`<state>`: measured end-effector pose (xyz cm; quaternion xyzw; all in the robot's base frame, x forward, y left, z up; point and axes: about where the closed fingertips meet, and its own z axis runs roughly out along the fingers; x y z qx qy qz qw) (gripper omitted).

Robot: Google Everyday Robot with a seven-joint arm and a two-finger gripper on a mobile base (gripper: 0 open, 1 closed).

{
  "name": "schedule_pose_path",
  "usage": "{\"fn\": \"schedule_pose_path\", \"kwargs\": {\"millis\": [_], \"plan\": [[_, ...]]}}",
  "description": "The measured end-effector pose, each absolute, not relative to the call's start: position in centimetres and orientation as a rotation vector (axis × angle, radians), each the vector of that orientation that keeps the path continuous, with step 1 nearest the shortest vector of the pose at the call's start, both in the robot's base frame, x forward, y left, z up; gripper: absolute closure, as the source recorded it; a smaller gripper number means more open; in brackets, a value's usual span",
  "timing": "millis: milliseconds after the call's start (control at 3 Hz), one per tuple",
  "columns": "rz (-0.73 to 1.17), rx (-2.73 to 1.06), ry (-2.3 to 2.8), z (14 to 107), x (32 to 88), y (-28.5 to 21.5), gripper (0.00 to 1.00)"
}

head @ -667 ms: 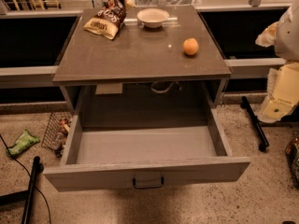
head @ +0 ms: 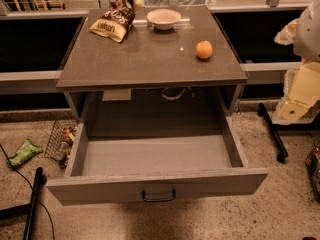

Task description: Place orange into top drawer

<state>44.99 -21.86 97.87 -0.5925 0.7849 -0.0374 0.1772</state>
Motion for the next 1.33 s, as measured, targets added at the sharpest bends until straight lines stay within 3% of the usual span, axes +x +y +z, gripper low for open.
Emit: {"fn": "schedule_pose_path", "kwargs": {"millis": [1333], "plan": [[0.198,-1.261,2.047,95.7,61.2,-19.9,0.0]]}}
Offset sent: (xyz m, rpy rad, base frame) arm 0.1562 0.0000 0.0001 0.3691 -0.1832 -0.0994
